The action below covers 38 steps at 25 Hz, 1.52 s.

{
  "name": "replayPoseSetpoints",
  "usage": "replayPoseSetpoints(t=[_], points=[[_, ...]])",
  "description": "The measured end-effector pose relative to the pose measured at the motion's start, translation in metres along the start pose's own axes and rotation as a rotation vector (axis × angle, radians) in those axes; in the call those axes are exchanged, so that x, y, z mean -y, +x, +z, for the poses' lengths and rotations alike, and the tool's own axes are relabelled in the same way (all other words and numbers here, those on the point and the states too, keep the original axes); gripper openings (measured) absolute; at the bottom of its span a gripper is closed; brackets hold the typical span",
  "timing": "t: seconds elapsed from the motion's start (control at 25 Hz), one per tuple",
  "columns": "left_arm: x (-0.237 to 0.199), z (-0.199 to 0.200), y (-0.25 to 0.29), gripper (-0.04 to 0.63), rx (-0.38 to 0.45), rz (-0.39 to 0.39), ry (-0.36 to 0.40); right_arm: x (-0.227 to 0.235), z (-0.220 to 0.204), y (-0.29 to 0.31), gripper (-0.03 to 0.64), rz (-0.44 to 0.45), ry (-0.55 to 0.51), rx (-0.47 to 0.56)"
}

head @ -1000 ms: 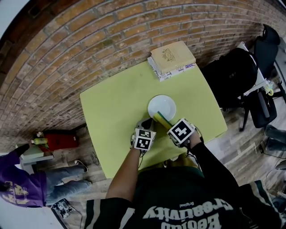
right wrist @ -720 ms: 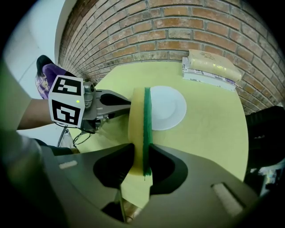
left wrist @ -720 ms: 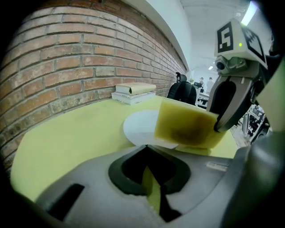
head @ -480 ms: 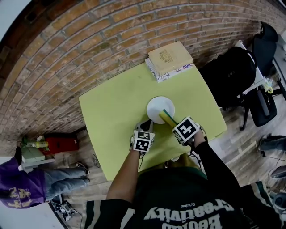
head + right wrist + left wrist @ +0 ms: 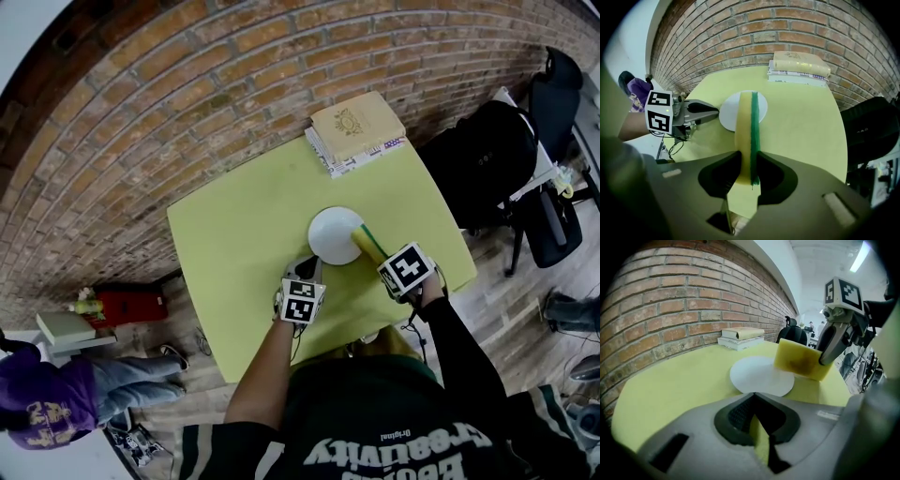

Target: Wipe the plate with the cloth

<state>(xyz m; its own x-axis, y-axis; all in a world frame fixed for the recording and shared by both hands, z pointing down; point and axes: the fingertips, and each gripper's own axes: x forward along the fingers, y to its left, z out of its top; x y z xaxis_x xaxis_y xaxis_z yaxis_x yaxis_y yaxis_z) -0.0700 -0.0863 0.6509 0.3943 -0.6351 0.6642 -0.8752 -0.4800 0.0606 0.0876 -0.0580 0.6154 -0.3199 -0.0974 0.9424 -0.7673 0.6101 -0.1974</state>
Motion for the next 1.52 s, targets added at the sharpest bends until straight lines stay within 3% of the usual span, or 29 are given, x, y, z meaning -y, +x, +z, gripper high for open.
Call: replayPoseSetpoints(t=[0.64, 0.88, 1.16, 1.52], points=[[0.0, -0.001, -0.002, 0.003, -0.015, 0.007, 0.0, 0.019, -0.006, -0.006, 0.115, -0.032, 0.03, 0.028], [-0.001, -0.002, 0.001, 0.003, 0.004, 0.012, 0.009, -0.008, 0.01, -0.012, 0.115, 0.046, 0.013, 0.084], [0.0, -0.001, -0.002, 0.003, -0.003, 0.009, 0.004, -0.054, 0.009, -0.001, 0.115, 0.118, -0.075, 0.055], [0.005, -0.004, -0.005, 0.003, -0.014, -0.005, 0.032, -0.077, 0.009, 0.007, 0.115, 0.138, -0.147, 0.03]])
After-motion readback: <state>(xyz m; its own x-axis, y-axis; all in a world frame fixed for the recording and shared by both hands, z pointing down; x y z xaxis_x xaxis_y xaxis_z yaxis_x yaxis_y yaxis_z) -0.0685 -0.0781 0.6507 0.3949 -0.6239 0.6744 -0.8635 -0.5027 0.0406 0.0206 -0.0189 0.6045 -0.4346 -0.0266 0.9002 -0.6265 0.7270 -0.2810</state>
